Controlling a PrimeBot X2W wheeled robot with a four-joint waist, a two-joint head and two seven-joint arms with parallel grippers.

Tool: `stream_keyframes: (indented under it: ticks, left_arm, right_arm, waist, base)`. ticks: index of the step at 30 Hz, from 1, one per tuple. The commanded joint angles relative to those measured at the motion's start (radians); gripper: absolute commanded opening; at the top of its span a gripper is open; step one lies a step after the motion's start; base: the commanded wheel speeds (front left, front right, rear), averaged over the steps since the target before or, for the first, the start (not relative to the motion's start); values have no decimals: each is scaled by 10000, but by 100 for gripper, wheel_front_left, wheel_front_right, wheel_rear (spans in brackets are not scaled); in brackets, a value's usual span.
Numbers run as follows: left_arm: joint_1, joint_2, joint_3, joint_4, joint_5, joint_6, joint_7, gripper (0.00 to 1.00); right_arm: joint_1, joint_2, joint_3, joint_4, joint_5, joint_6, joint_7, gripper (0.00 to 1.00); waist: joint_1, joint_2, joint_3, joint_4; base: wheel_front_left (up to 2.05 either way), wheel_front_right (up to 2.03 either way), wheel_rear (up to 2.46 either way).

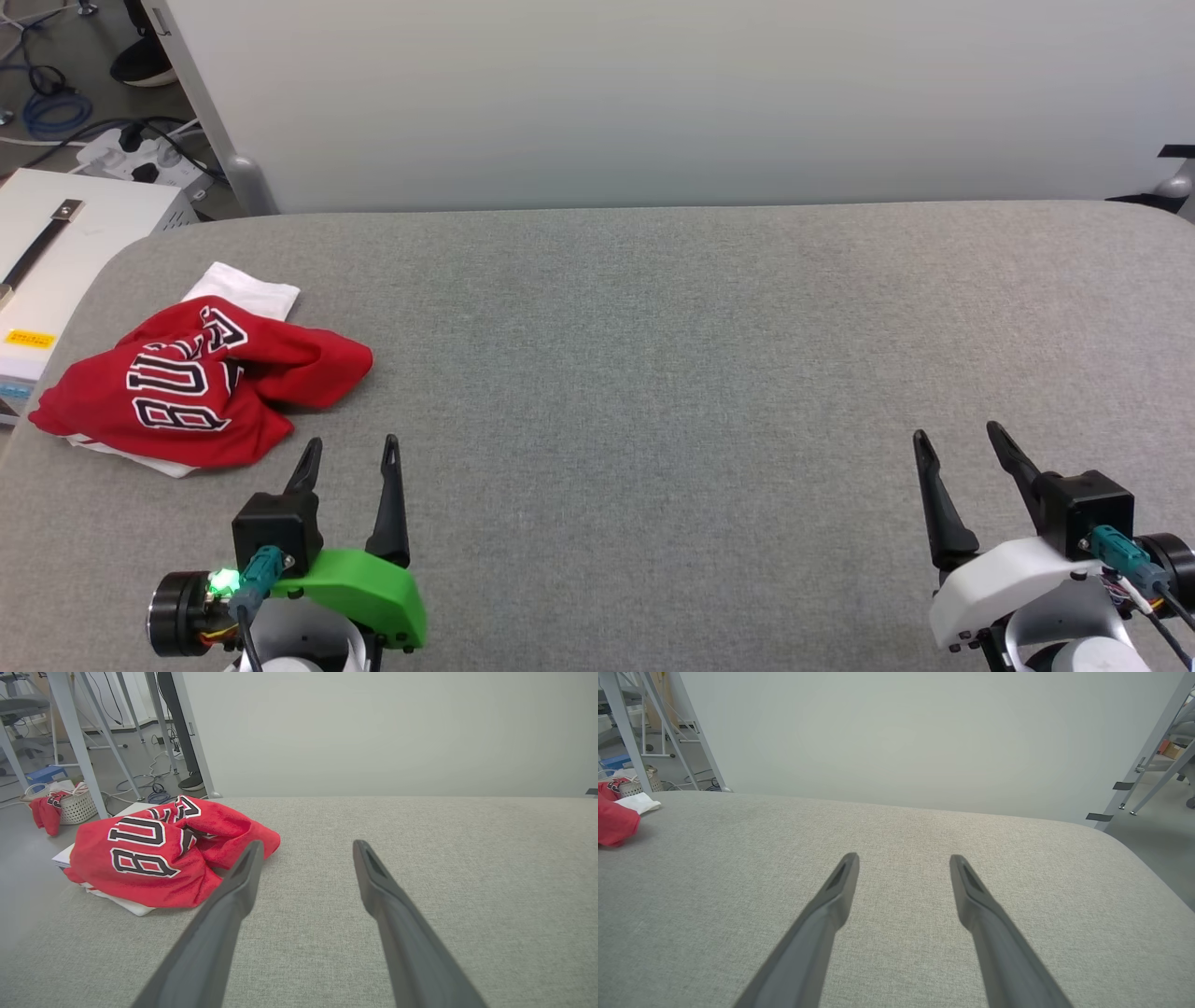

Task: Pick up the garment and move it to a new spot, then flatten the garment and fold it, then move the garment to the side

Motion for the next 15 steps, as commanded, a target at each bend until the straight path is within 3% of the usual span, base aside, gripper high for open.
stream_keyframes:
  ticks: [1, 15]
  left_arm:
    - [-90, -10, -17, 62, -180, -55, -121, 100]
    - [-95, -16, -10, 143, -539, -132, -406, 100]
  right_arm:
    - [-48, -8, -36, -7, 122, -1, -121, 100]
    - [-43, -10, -49, -126, 593, -2, -402, 100]
  waist:
    - [0, 0, 4, 9]
    - [0, 0, 12, 67]
  base:
    - [0, 0, 0]
    - [0, 0, 0]
